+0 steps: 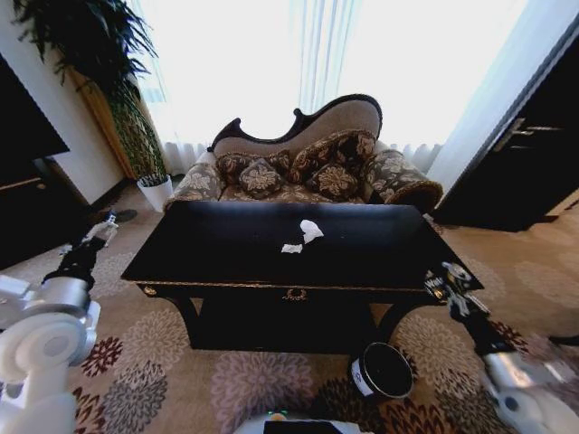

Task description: Move to the front of the table and place the trash on the table into the trash bin.

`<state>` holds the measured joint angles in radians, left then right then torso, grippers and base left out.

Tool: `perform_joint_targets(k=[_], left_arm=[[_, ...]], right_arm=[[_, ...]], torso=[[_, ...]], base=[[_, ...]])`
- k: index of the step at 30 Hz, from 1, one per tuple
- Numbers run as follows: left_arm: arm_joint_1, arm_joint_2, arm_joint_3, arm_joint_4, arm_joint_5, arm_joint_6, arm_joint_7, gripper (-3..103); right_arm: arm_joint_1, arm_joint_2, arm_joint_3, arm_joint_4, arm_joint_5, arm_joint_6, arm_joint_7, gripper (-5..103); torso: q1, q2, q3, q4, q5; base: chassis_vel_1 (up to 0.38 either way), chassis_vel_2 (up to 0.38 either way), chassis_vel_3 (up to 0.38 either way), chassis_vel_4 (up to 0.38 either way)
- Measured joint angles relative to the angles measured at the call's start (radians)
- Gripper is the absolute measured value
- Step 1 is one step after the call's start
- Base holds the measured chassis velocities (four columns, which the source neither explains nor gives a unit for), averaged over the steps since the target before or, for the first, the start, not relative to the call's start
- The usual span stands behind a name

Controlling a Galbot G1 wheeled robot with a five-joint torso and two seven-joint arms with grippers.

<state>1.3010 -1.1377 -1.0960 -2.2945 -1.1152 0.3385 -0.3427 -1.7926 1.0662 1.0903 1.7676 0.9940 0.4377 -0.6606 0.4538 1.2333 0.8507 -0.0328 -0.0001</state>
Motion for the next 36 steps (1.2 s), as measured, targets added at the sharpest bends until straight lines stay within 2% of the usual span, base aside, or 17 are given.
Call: perform_joint_targets(k=[1,5,6,10,16,19,20,21,24,25,28,29,31,32,34,35,36], left_arm=[[-0.004,0.003,-0.001,0.001,-0.002,0.001,-0.001,100],[-0.006,0.004,0.003,0.001,-0.003,0.005,-0.003,100],[-0.006,0.004,0.003,0.001,-0.003,0.005,-0.003,100],[-0.011,0.004,0.006,0.002,-0.002,0.009,-0.007,100],[-0.005,0.013,-0.007,0.008,-0.006,0.009,-0.007,100],[-0.006,0.019,-0.012,0.011,-0.010,0.009,-0.007,100],[-0.008,0.023,-0.014,0.013,-0.012,0.009,-0.007,100],[-0.008,0.023,-0.014,0.013,-0.012,0.009,-0.007,100],[-0.008,0.028,-0.016,0.016,-0.017,0.009,-0.007,100],[-0.008,0.028,-0.016,0.016,-0.017,0.009,-0.007,100],[-0.005,0.032,-0.024,0.023,-0.023,0.006,-0.005,100],[-0.003,0.035,-0.027,0.027,-0.026,0.005,-0.004,100],[-0.002,0.035,-0.028,0.028,-0.027,0.004,-0.004,100],[-0.001,0.039,-0.032,0.034,-0.029,0.003,-0.003,100],[-0.001,0.041,-0.033,0.037,-0.030,0.002,-0.003,100],[-0.003,0.044,-0.034,0.041,-0.032,0.001,-0.002,100],[-0.004,0.045,-0.034,0.043,-0.033,0.001,-0.002,100]], right_arm=[[-0.002,0.000,0.002,-0.026,0.013,0.013,-0.047,0],[0.002,-0.002,-0.006,-0.082,0.033,0.024,-0.130,0],[0.002,-0.002,-0.006,-0.082,0.033,0.024,-0.130,0],[0.039,-0.004,-0.072,-0.228,0.029,0.056,-0.263,0],[0.098,0.003,-0.156,-0.383,-0.045,0.112,-0.303,0],[0.135,0.011,-0.194,-0.448,-0.096,0.130,-0.258,0],[0.162,0.021,-0.211,-0.489,-0.153,0.134,-0.205,0],[0.162,0.021,-0.211,-0.489,-0.153,0.134,-0.205,0],[0.213,0.046,-0.241,-0.557,-0.276,0.136,-0.100,0],[0.213,0.046,-0.241,-0.557,-0.276,0.136,-0.100,0],[0.255,0.081,-0.264,-0.607,-0.396,0.131,-0.002,0],[0.264,0.099,-0.272,-0.615,-0.434,0.116,0.046,0],[0.267,0.104,-0.275,-0.616,-0.446,0.109,0.064,0],[0.275,0.127,-0.286,-0.620,-0.491,0.070,0.147,0],[0.279,0.135,-0.290,-0.625,-0.506,0.056,0.178,0],[0.290,0.151,-0.302,-0.649,-0.545,0.029,0.252,0],[0.297,0.157,-0.308,-0.668,-0.568,0.019,0.281,0]], torso=[[0.000,0.000,0.000,0.0002,-0.0001],[0.000,0.000,0.000,0.0003,-0.0003],[0.000,0.000,0.000,0.0003,-0.0003],[0.000,0.000,0.000,0.0004,-0.0001],[0.000,0.000,0.000,0.0003,-0.0001],[0.000,0.000,0.000,0.0004,0.0001],[0.000,0.000,0.000,0.0003,-0.0002],[0.000,0.000,0.000,0.0003,-0.0002],[0.000,0.000,0.000,0.0004,-0.0003],[0.000,0.000,0.000,0.0004,-0.0003],[0.000,0.000,0.000,0.0004,-0.0004],[0.000,0.000,0.000,0.0004,-0.0002],[0.000,0.000,0.000,0.0004,-0.0001],[0.000,0.000,0.000,0.0004,-0.0003],[0.000,0.000,0.000,0.0004,-0.0003],[0.000,0.000,0.000,0.0004,-0.0003],[0.000,0.000,0.000,0.0004,-0.0005]], base=[[0.000,0.000,0.000,0.000],[0.000,0.000,0.000,0.000],[0.000,0.000,0.000,0.000],[0.000,0.000,0.000,0.000],[0.000,0.000,0.000,0.000],[0.000,0.000,0.000,0.000],[0.000,0.000,0.000,0.000],[0.000,0.000,0.000,0.000],[0.000,0.000,0.000,0.000],[0.000,0.000,0.000,0.000],[0.000,0.000,0.000,0.000],[0.000,0.000,0.000,0.000],[0.000,0.000,0.000,0.000],[0.000,0.000,0.000,0.000],[0.000,0.000,0.000,0.000],[0.000,0.000,0.000,0.000],[0.000,0.000,0.000,0.000]])
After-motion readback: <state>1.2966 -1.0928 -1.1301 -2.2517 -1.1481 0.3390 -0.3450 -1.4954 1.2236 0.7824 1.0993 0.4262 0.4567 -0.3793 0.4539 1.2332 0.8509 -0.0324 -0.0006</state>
